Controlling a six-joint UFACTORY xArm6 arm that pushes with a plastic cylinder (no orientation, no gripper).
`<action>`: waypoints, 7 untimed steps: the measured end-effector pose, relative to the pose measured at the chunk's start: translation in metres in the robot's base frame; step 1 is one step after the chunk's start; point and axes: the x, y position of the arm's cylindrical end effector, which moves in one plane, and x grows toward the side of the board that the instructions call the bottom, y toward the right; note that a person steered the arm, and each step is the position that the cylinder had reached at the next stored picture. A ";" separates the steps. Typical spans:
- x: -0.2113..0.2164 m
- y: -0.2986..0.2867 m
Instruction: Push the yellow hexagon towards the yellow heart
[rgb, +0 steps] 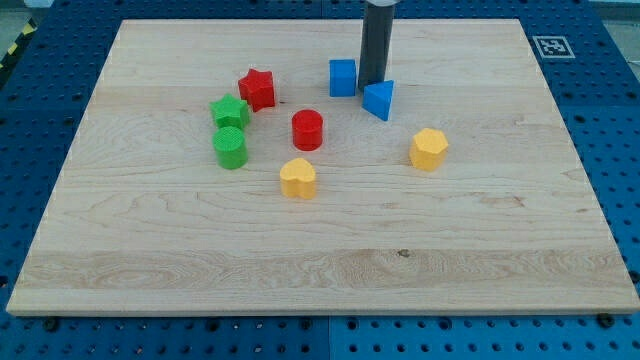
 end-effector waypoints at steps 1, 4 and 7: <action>0.006 0.020; 0.038 0.095; 0.087 0.087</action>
